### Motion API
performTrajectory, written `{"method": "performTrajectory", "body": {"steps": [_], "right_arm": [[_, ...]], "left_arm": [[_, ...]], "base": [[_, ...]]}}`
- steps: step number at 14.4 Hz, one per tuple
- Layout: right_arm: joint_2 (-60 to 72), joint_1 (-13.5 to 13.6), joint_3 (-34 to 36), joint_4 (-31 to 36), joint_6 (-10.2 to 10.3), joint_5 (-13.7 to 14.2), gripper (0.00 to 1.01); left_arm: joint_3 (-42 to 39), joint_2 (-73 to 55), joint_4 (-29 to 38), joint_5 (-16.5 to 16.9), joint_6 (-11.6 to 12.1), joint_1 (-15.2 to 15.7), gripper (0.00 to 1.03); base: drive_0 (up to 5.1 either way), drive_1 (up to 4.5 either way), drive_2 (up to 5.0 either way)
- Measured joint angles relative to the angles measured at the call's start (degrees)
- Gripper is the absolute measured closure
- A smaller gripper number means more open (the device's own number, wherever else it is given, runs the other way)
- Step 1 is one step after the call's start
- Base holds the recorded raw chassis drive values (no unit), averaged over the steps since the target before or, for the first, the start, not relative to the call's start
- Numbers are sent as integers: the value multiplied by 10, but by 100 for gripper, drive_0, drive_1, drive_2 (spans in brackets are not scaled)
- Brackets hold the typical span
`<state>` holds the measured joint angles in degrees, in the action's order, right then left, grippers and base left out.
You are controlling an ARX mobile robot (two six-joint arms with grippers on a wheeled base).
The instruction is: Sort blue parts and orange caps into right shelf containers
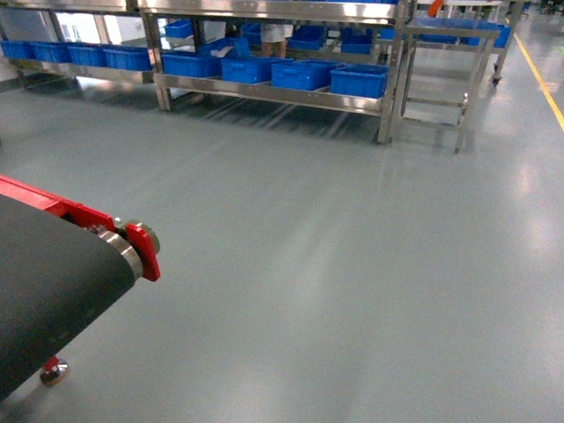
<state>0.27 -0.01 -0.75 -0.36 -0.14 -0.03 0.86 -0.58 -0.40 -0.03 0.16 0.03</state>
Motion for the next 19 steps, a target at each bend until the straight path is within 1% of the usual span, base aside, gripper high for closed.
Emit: {"method": "performTrajectory", "body": {"steps": [18, 19], "right_arm": [[0, 0, 0, 0, 0, 1, 57], [0, 0, 0, 1, 0, 0, 57]], "left_arm": [[0, 0, 0, 2, 0, -1, 60], [0, 0, 2, 0, 0, -1, 60]], "base": [[-156, -156, -156], [8, 412, -397]]}}
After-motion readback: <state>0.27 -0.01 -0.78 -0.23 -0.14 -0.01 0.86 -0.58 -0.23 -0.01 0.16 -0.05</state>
